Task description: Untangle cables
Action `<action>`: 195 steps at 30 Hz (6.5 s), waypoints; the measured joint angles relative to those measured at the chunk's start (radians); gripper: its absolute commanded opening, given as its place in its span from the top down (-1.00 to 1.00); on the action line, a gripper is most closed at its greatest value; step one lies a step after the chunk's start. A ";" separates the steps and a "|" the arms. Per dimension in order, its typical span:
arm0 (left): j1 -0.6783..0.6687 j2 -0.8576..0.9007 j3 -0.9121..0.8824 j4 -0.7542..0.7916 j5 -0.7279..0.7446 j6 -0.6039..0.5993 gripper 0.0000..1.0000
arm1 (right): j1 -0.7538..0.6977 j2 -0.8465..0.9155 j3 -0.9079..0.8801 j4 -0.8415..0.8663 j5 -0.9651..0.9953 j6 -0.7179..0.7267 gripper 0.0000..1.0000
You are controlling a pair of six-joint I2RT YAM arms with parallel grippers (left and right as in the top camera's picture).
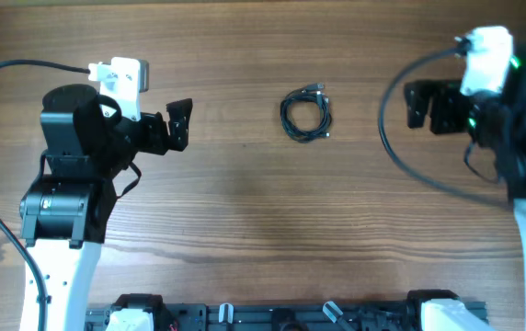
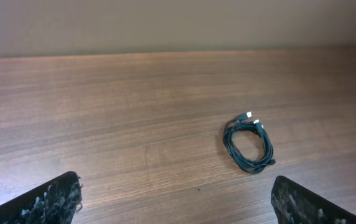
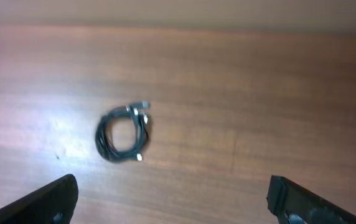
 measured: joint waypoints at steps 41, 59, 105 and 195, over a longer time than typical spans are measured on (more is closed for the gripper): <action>-0.333 0.622 0.003 0.531 0.019 -0.076 -0.98 | -0.003 0.317 0.009 0.073 -0.156 -0.172 -0.99; -0.416 0.867 0.003 0.636 0.036 -0.037 -0.47 | -0.037 0.317 0.009 -0.064 0.107 0.211 -0.98; -0.425 1.023 0.004 0.778 0.022 -0.031 0.92 | -0.037 0.317 0.009 -0.199 0.107 0.222 -0.99; -0.382 0.846 0.011 0.373 -0.162 -0.124 0.03 | 0.041 0.314 -0.370 0.351 -0.143 0.311 -0.90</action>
